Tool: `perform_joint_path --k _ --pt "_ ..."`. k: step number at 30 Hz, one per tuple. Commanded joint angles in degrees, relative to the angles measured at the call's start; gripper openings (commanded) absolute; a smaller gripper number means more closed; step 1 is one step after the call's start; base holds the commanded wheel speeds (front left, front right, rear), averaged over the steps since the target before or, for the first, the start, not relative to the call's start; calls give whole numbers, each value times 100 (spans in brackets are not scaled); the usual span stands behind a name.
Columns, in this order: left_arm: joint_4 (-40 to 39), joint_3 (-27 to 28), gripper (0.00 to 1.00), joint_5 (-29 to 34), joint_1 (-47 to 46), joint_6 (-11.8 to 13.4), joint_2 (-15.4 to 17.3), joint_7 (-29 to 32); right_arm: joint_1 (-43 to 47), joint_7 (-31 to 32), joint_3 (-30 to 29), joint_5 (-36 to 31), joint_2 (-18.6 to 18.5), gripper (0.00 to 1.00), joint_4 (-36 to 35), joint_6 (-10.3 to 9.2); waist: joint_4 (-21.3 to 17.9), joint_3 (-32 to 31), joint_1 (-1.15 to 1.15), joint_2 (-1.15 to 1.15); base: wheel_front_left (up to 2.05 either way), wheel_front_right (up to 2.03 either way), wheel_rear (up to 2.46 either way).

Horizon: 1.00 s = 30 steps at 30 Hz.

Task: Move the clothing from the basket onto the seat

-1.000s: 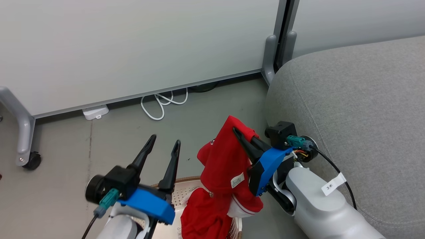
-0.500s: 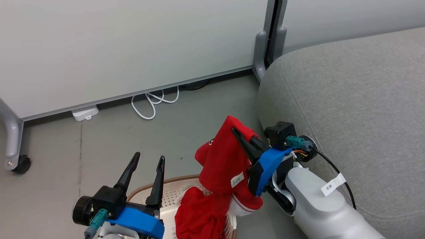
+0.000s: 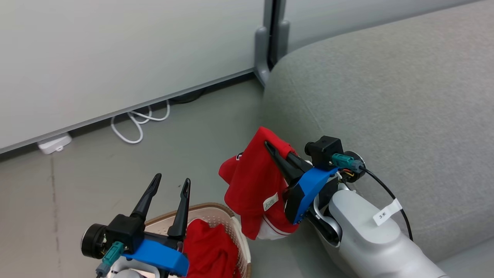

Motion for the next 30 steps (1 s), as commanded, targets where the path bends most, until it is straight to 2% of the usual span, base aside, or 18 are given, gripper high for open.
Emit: perform_joint_path --k 1,9,17,30 --pt "-24 35 100 37 -76 -13 -3 -26 -8 -33 -4 -33 -13 0 -39 3 -217 56 0 0 0 0 0" --pt "-108 131 100 148 -97 -71 -61 -27 110 -33 36 -38 -10 0 -243 3 -932 87 0 0 0 0 0" --pt "-94 95 100 217 -101 -117 -63 -26 179 -33 -113 -170 -9 0 -310 3 -1440 127 0 0 0 0 0" --pt "140 -280 100 149 -506 -154 90 -26 413 -34 -769 -591 -5 0 -580 3 -1575 458 0 0 0 0 0"
